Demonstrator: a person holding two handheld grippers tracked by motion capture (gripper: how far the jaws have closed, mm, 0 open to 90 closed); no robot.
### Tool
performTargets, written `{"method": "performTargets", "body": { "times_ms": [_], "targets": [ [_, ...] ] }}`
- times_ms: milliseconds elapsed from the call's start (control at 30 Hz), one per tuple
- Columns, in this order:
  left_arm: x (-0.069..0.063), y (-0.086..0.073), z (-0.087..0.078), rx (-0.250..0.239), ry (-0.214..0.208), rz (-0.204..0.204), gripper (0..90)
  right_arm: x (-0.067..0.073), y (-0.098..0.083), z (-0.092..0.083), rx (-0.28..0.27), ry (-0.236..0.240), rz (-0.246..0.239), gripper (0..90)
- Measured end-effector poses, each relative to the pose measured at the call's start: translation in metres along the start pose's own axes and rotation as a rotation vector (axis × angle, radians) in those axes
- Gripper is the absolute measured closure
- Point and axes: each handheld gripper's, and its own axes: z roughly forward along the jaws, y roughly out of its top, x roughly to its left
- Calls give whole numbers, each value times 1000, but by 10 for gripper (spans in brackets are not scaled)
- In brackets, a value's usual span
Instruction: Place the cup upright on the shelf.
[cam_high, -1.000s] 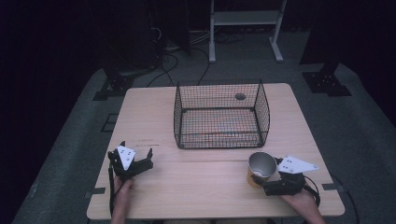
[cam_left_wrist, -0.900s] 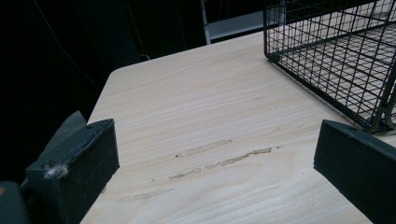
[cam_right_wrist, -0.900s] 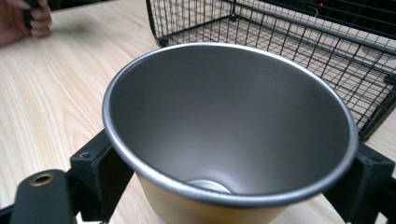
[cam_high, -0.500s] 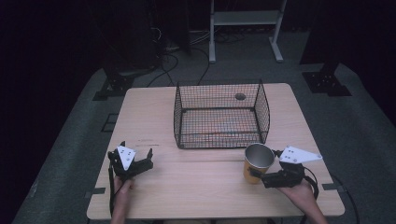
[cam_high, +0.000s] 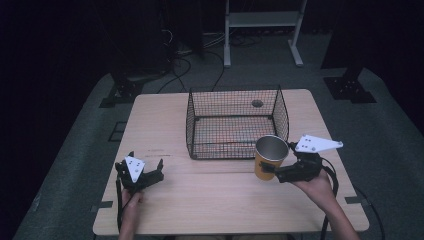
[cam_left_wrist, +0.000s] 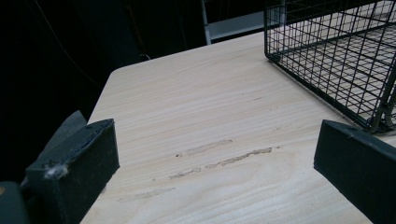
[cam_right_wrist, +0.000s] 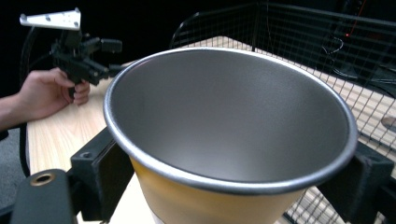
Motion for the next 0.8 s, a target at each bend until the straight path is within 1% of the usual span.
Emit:
{"method": "performTargets", "body": {
  "times_ms": [233,333,433,567,667,733,800],
  "targets": [
    [0,0,0,-1,1,-7,0,-7,22,8,4,9,-16,133],
    [1,0,0,-1,1,-10,0,-9,28,12,7,4,-18,133],
    [0,0,0,-1,-1,-8,0,-11,33,15,6,16,-8,133],
    [0,0,0,-2,-2,-3,0,-12,41,19,20,33,-17,133],
    [0,0,0,0,-1,-10,0,-14,47,23,33,38,-26,134],
    [1,0,0,-1,-2,-11,0,-16,51,27,32,47,-22,134],
    [1,0,0,-1,-4,-11,0,-18,55,31,33,45,-27,134]
  ]
}}
